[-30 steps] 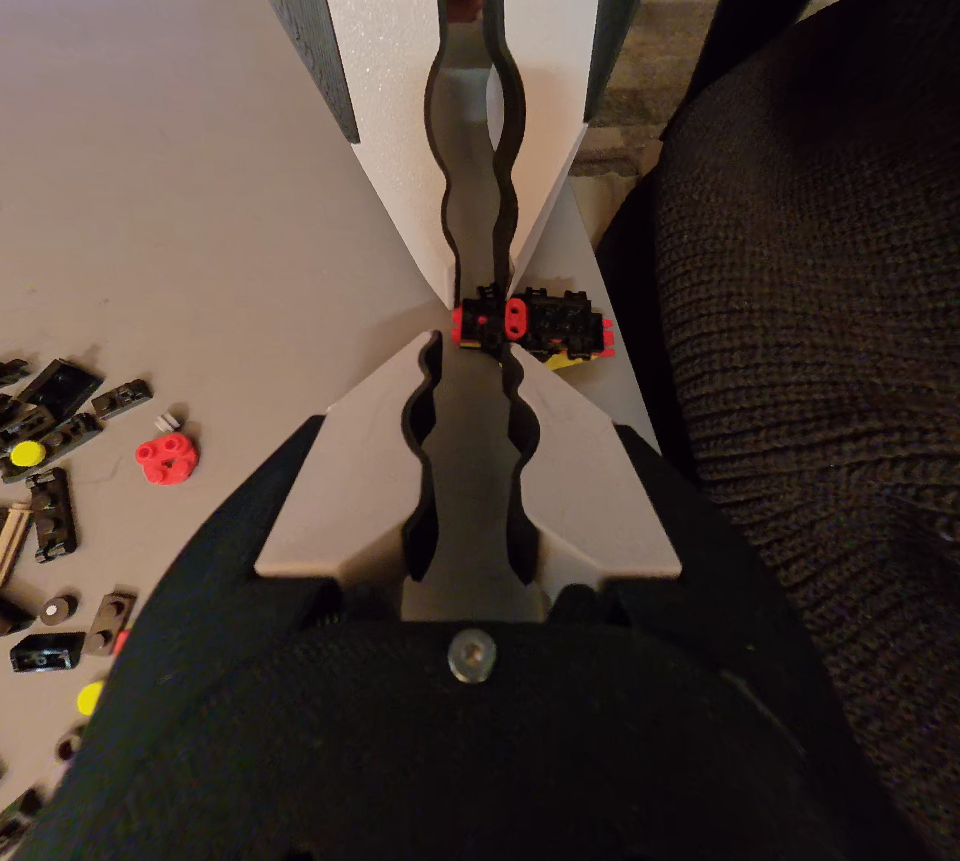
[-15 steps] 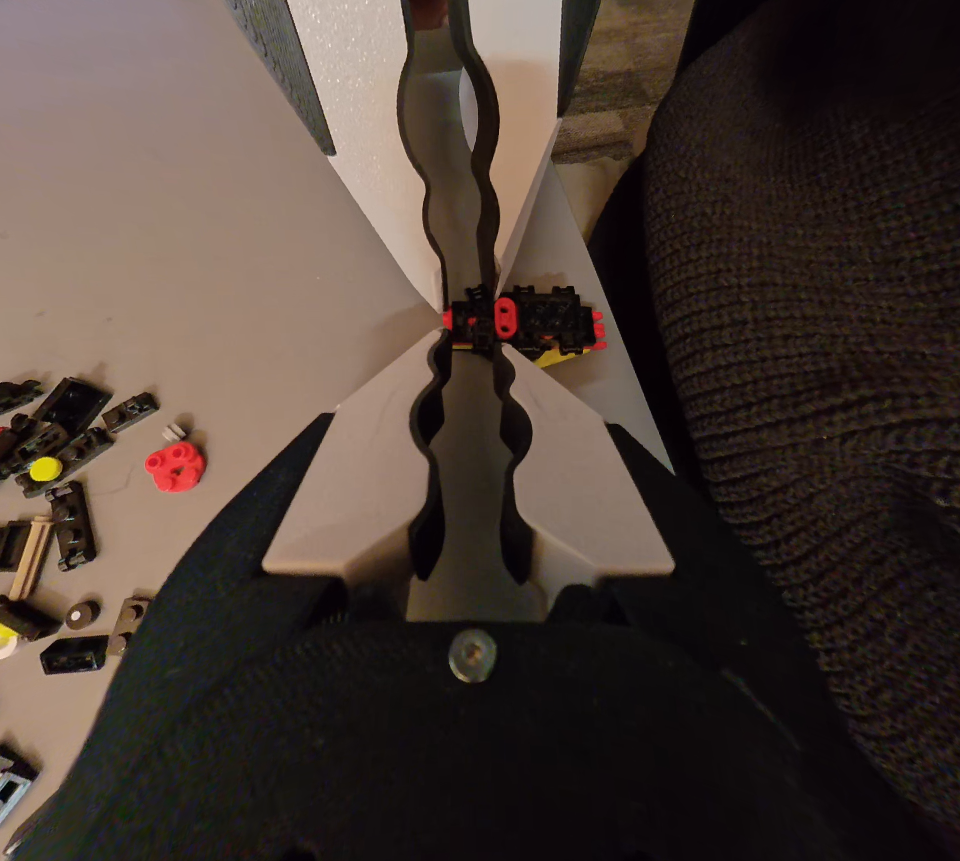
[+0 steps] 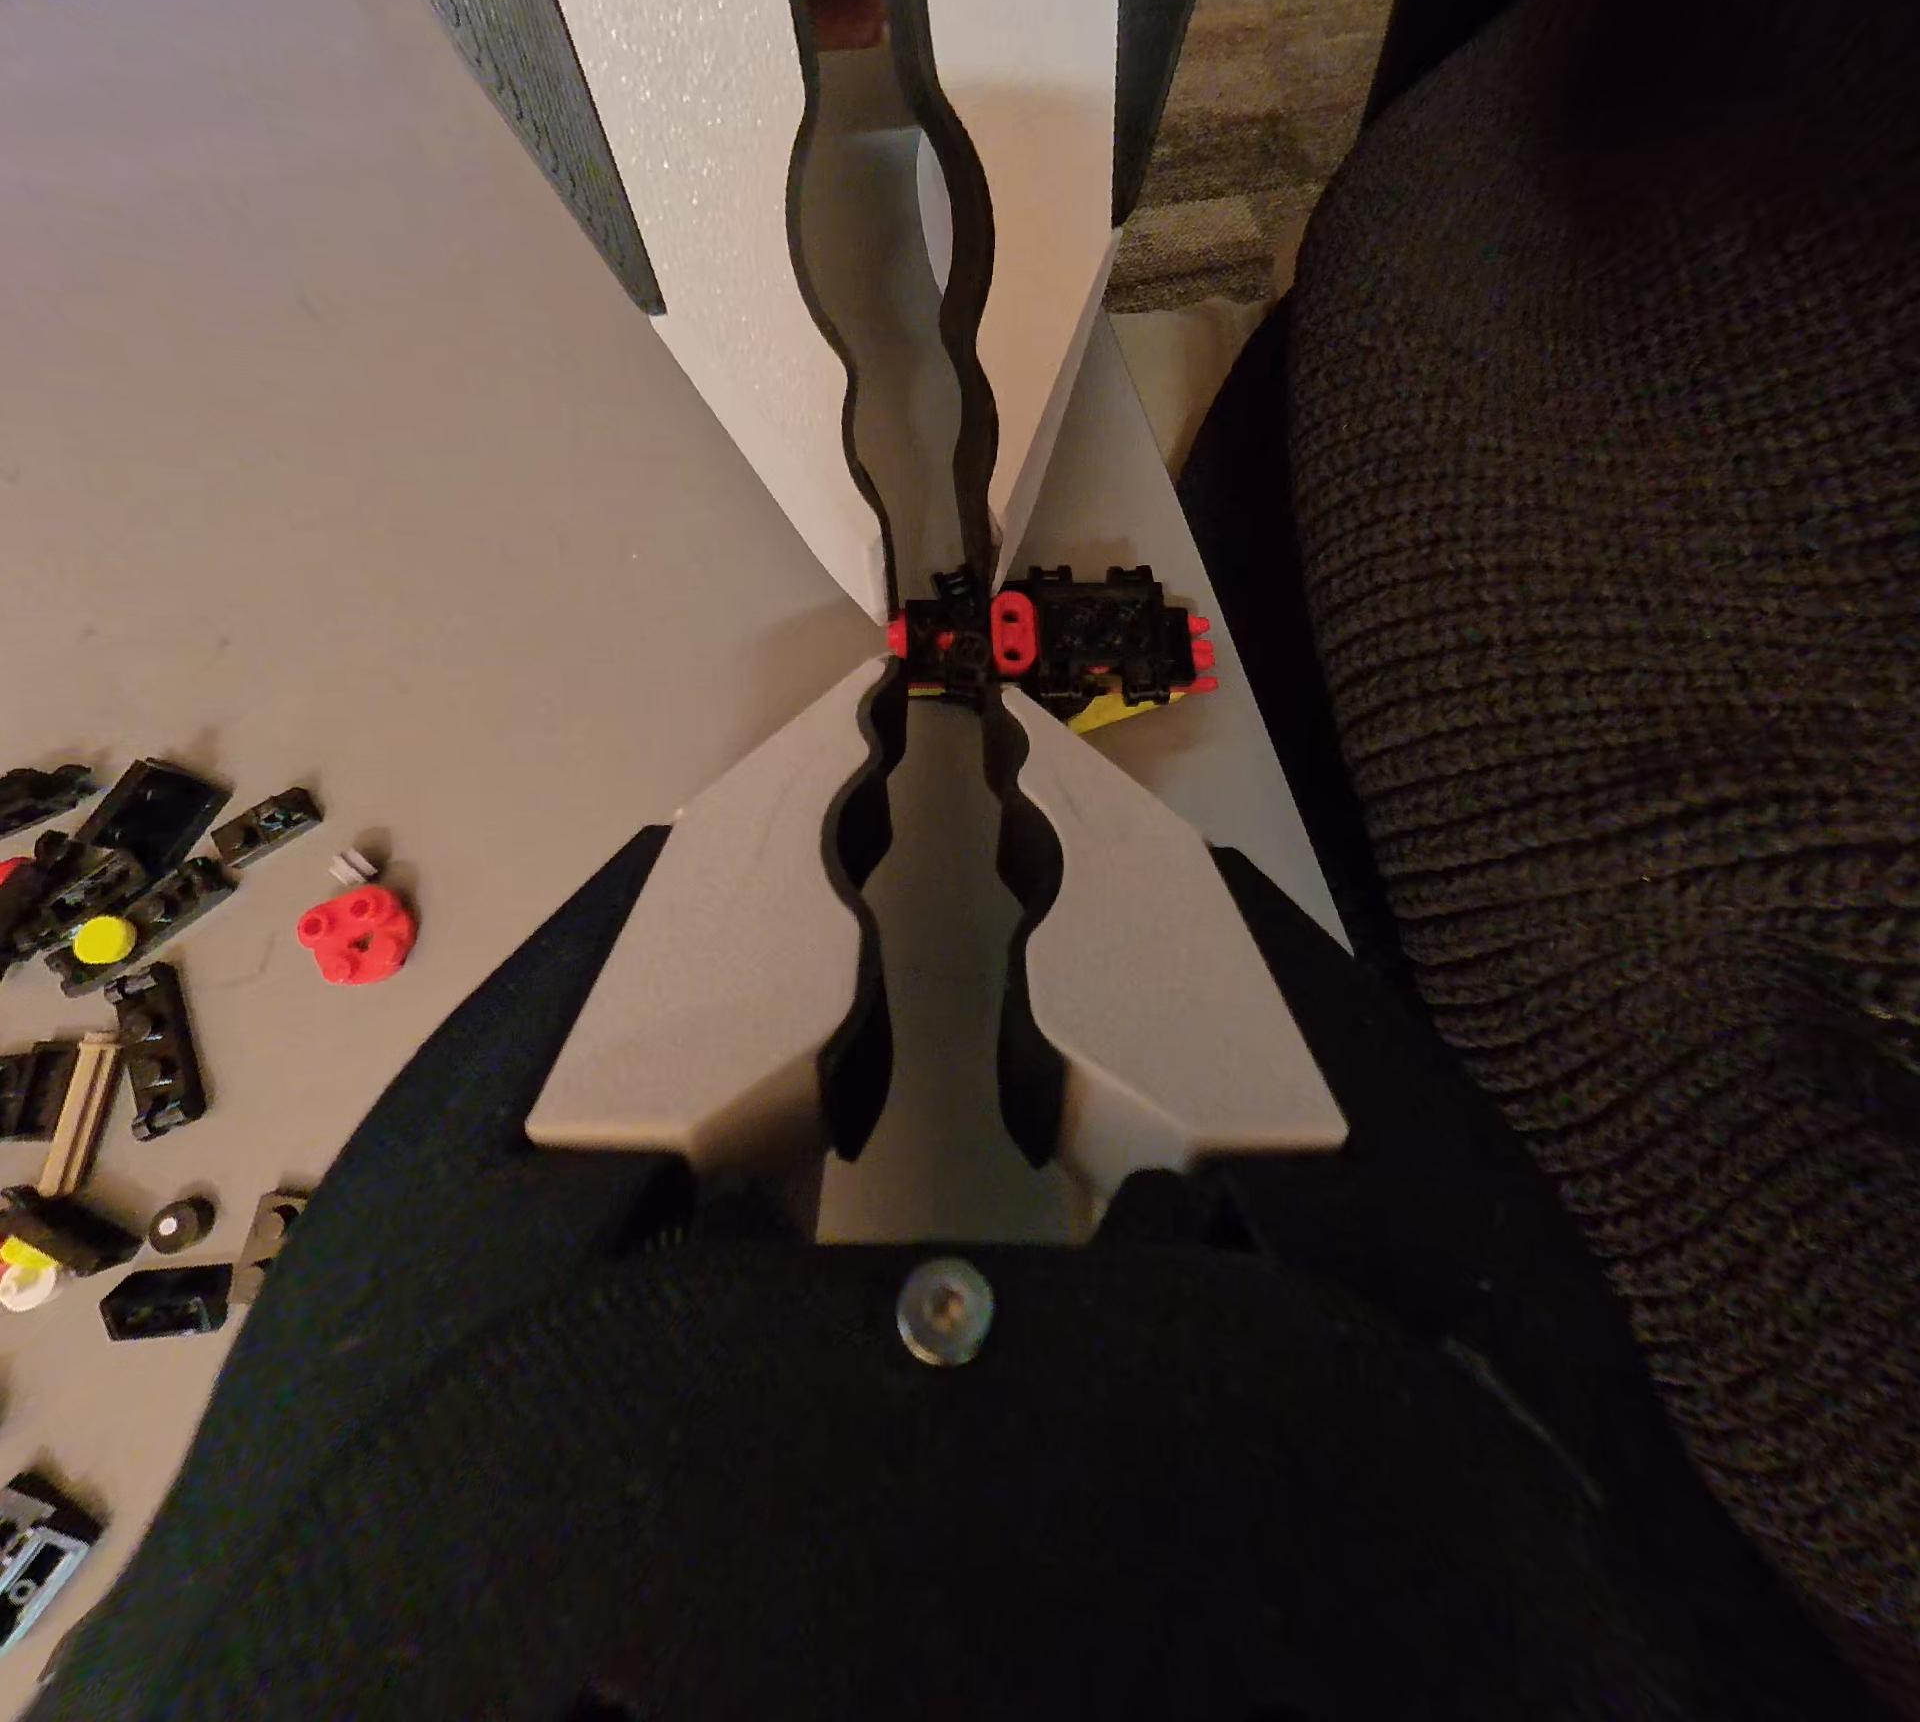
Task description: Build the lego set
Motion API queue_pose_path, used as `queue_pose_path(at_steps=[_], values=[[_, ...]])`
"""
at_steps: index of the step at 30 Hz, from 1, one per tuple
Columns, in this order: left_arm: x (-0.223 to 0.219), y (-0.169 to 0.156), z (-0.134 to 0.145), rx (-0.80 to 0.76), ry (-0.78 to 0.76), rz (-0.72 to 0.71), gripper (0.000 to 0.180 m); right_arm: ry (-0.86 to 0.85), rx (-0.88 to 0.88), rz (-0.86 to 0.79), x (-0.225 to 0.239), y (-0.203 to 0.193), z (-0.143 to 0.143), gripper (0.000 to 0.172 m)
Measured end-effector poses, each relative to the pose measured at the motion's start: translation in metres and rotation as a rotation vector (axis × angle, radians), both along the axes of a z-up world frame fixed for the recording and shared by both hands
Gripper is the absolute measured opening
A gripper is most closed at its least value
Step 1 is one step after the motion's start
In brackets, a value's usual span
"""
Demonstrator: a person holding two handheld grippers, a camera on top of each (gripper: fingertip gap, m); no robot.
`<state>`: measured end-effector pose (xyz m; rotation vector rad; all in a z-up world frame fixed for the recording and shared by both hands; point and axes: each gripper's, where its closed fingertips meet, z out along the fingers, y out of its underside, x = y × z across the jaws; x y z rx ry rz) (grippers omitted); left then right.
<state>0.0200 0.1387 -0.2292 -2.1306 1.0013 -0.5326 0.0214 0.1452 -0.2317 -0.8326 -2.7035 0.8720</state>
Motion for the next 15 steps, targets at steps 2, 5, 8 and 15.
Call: queue_pose_path(at_steps=[2,5,8,15], values=[[-0.0001,-0.0001,0.0001,0.001,0.003,-0.001,0.012,0.000,0.001,0.000,0.0000,0.0000,0.0000,0.014],[-0.0002,-0.0001,-0.0001,0.000,0.006,0.000,0.012,0.001,0.001,0.000,0.0000,0.0000,0.0000,0.014],[-0.0003,0.0000,-0.0001,-0.001,0.004,0.001,0.011,0.001,0.002,0.000,0.0000,0.0000,0.0001,0.014],[-0.0004,0.0002,0.0001,0.002,0.006,0.003,0.011,0.001,0.001,-0.002,-0.0002,0.0002,0.0001,0.014]])
